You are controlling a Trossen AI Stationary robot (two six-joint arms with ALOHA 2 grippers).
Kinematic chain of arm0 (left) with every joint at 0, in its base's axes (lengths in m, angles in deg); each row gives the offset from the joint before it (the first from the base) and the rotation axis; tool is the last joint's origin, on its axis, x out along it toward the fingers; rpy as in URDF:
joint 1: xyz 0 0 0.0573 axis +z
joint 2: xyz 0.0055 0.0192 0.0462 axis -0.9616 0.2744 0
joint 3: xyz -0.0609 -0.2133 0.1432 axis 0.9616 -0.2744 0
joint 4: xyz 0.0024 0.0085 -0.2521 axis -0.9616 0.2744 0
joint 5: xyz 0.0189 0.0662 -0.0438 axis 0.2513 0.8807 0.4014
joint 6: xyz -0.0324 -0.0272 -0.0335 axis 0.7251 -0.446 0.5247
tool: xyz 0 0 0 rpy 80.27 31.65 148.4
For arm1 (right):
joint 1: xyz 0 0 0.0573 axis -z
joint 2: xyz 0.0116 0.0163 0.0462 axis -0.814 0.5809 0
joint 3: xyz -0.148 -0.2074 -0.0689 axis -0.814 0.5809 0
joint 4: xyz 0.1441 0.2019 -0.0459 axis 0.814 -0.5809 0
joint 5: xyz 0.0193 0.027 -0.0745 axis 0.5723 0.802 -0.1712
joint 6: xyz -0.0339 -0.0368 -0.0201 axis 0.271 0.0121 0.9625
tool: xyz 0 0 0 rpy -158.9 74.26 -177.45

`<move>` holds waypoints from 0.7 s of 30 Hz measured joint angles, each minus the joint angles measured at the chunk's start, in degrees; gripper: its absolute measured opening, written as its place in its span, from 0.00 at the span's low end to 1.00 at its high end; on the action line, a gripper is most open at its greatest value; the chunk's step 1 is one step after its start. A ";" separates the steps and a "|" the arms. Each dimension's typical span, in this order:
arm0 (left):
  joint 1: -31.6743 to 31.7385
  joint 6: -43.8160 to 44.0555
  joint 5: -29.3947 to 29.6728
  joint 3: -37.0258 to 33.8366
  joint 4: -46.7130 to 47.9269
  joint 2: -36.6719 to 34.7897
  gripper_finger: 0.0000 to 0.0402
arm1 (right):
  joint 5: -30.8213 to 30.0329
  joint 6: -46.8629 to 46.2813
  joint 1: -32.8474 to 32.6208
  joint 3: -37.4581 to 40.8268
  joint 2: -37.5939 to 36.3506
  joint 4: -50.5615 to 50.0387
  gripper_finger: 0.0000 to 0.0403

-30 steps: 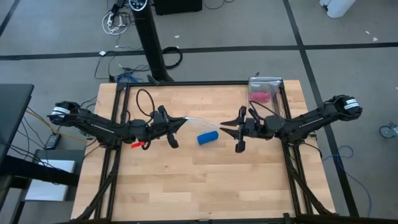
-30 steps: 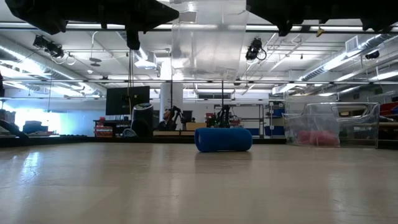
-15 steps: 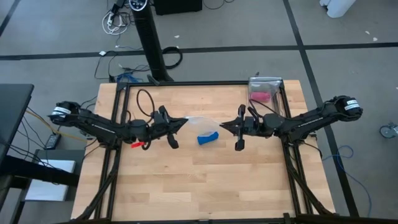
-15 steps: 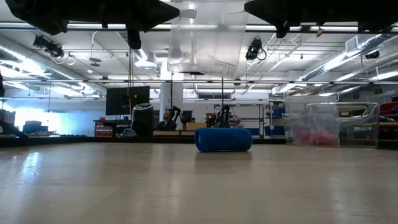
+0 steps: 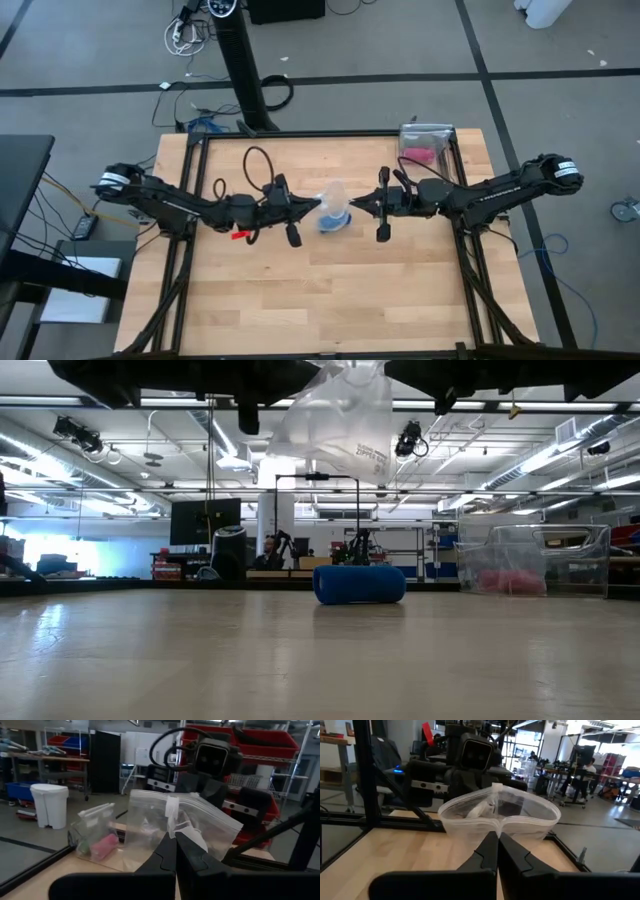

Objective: Roll bandage
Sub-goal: Prepare the transparent zip bag

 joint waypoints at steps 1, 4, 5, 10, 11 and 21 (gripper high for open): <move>0.00 0.00 -0.07 0.38 0.39 0.27 0.00 | 0.04 0.03 0.00 0.00 -0.02 0.02 0.00; 0.00 0.00 -0.10 0.61 1.07 0.35 0.00 | 0.76 0.03 0.00 -0.01 0.00 -0.22 0.00; 0.00 0.02 -0.10 0.63 1.07 0.35 0.00 | 0.99 0.03 0.00 -0.02 -0.02 -0.32 0.00; 0.00 0.02 -0.10 0.63 0.82 0.33 0.00 | 1.08 0.03 0.00 -0.02 -0.02 -0.48 0.00; 0.00 0.02 -0.10 0.63 0.81 0.33 0.00 | 1.09 0.03 0.00 -0.02 -0.02 -0.51 0.00; 0.40 0.07 -0.06 0.63 1.05 0.33 0.00 | 5.85 -0.29 3.07 -0.09 2.11 1.65 0.00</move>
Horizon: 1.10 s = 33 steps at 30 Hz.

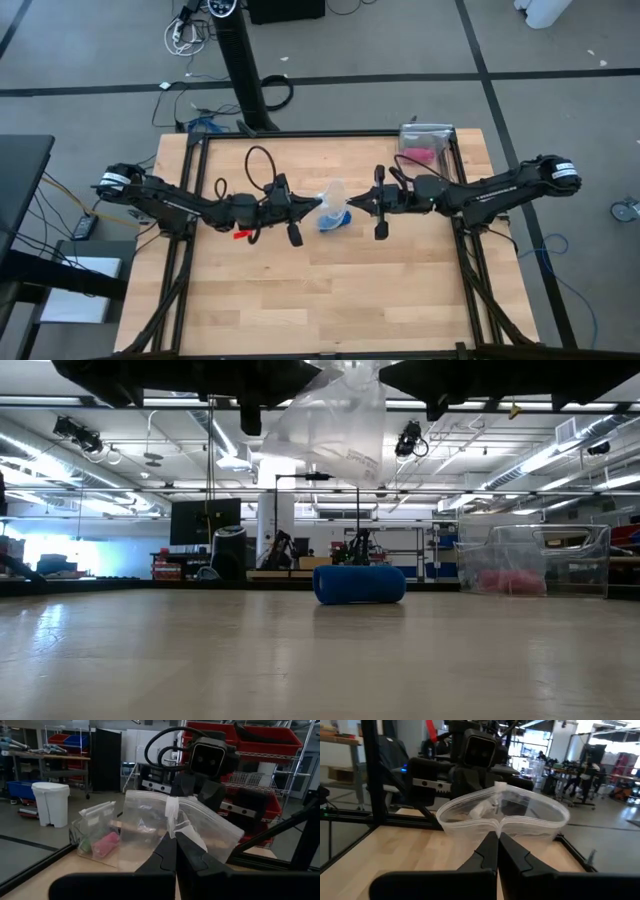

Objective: Roll bandage
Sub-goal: Prepare the transparent zip bag

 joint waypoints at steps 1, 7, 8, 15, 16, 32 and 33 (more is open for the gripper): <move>0.18 0.00 -0.01 0.02 -0.02 0.00 0.00 | 0.82 -0.02 0.41 -0.48 1.02 0.31 0.00; 0.60 0.31 -0.31 0.04 -0.05 0.61 0.00 | 1.65 0.37 1.39 -5.75 7.93 -0.28 0.00; 0.61 0.40 -0.47 0.04 0.32 0.71 0.00 | 1.69 0.49 1.62 -6.77 8.78 -0.87 0.00; 0.60 0.63 -0.70 0.04 0.46 1.81 0.00 | 2.56 0.56 2.48 -11.04 12.34 -4.40 0.00; 0.60 0.41 -0.72 0.04 0.51 1.84 0.00 | 2.56 0.56 2.48 -11.10 12.40 -4.42 0.00; 0.60 -0.23 -0.68 0.02 1.08 1.86 0.00 | 2.50 -0.05 2.31 -11.14 10.87 -10.05 0.00; 0.60 -0.24 -0.69 0.02 1.07 1.86 0.00 | 2.49 -0.06 2.21 -11.14 10.87 -10.75 0.00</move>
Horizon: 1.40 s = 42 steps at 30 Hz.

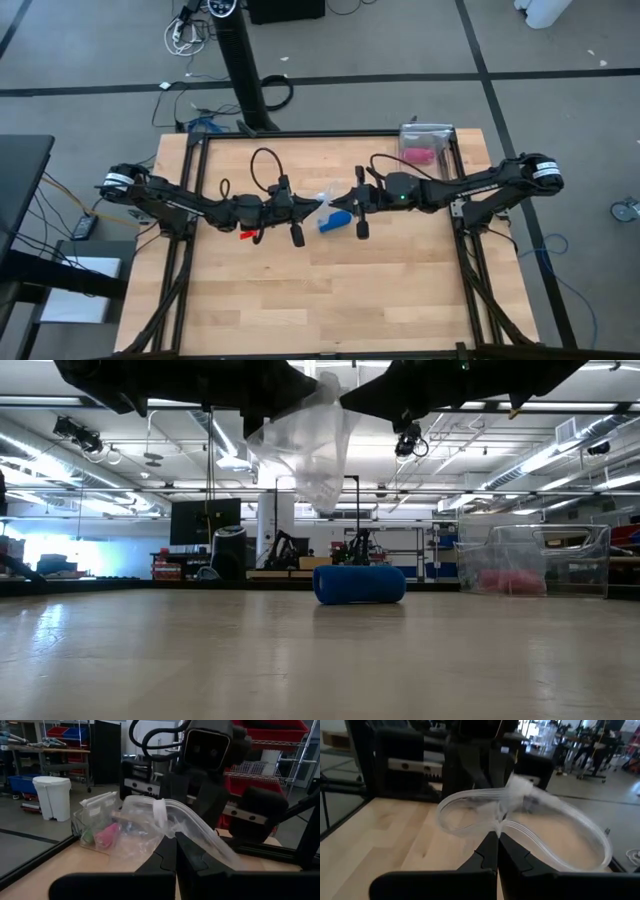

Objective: Roll bandage
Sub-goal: Prepare the transparent zip bag

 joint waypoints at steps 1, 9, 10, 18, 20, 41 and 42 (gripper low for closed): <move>0.00 0.00 0.01 0.00 0.06 0.00 0.00 | -0.02 -0.02 -0.21 0.00 0.00 -0.49 0.00; 0.77 -1.65 -0.36 -0.09 0.49 0.00 0.00 | -2.81 -2.73 -1.87 0.00 0.00 -5.58 0.04; 1.14 -1.66 -0.38 -0.21 0.71 0.00 0.00 | -3.13 -3.02 -2.14 0.00 -0.02 -6.34 0.05; 3.57 -1.39 -1.66 -4.97 -3.89 0.00 0.00 | -9.34 -3.69 -4.97 0.02 -2.82 -15.15 0.20; 3.88 -1.43 -2.35 -5.93 -5.10 0.00 0.00 | -10.69 -3.69 -5.54 0.02 -4.13 -16.88 0.24; 6.26 -5.57 -3.17 -6.56 -4.93 -0.02 0.00 | -23.52 -5.48 -9.33 0.04 -15.96 -29.15 0.39; 6.41 -5.59 -3.18 -6.56 -4.87 -0.02 0.00 | -24.03 -5.49 -9.55 0.04 -16.23 -29.54 0.40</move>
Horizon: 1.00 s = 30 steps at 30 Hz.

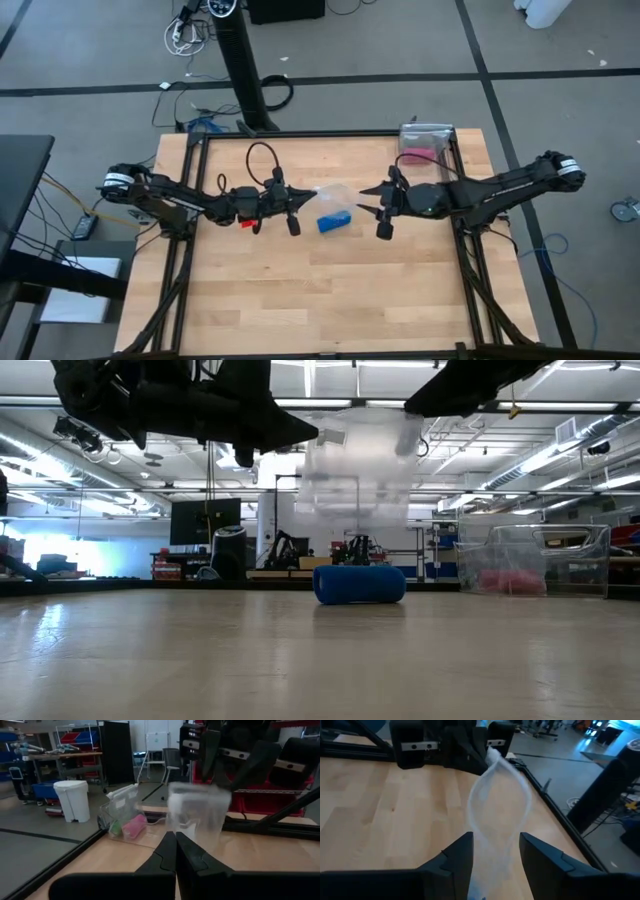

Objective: Roll bandage
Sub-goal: Prepare the transparent zip bag, then put the blue bandage into the transparent zip bag

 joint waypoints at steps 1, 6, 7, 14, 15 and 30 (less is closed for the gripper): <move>0.04 0.02 -0.02 0.00 -0.01 0.00 0.00 | -0.48 0.02 -0.13 0.00 -0.30 -0.49 0.40; 0.03 -0.35 -0.02 0.00 -0.01 0.00 0.00 | -1.72 0.03 -0.57 0.00 -1.46 -1.93 0.42; 0.02 -0.38 -0.03 0.00 -0.02 0.00 0.00 | -1.74 0.03 -0.57 0.00 -1.68 -2.47 0.42; 0.22 -2.04 -0.04 -0.05 0.50 -0.61 0.00 | -1.19 -4.01 -0.91 0.60 -3.28 -12.21 0.42; 0.47 -2.07 -0.22 -0.32 0.66 -1.11 0.00 | -0.85 -4.40 -1.30 1.30 -3.41 -12.35 0.42; 9.55 -0.08 -0.97 -3.65 0.26 -4.91 0.00 | 4.09 3.59 -1.52 8.18 13.39 8.55 0.49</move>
